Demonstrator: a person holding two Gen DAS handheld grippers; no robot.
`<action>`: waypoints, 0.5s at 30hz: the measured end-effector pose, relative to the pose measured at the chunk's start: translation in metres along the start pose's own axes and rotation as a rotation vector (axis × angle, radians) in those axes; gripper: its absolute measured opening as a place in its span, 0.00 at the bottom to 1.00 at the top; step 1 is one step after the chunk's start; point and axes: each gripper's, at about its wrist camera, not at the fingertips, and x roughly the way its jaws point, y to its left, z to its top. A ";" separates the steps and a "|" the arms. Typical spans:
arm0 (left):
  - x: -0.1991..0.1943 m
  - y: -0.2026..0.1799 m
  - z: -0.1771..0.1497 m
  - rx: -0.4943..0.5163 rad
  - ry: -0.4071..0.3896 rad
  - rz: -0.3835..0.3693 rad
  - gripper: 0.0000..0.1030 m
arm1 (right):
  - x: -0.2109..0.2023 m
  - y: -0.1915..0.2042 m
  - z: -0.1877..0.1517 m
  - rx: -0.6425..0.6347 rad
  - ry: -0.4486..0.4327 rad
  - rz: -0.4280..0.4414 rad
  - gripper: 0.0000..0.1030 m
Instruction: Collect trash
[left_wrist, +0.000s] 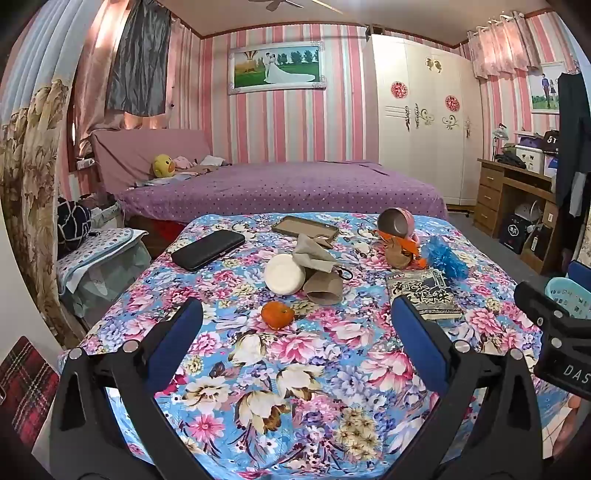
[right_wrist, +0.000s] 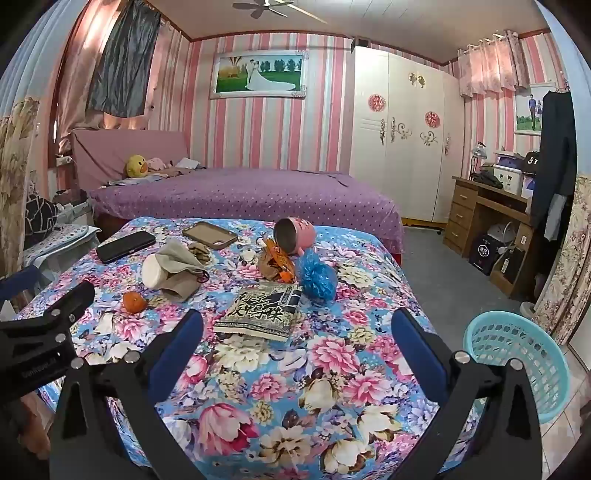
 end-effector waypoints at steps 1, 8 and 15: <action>0.000 0.000 0.000 0.001 0.000 0.000 0.95 | -0.001 0.000 0.000 0.000 -0.002 -0.001 0.96; -0.001 -0.002 -0.001 0.012 0.000 0.001 0.95 | -0.001 0.000 -0.001 -0.006 -0.005 -0.009 0.96; -0.001 0.002 0.001 0.005 0.000 0.006 0.95 | -0.002 -0.001 0.000 -0.006 -0.008 -0.013 0.96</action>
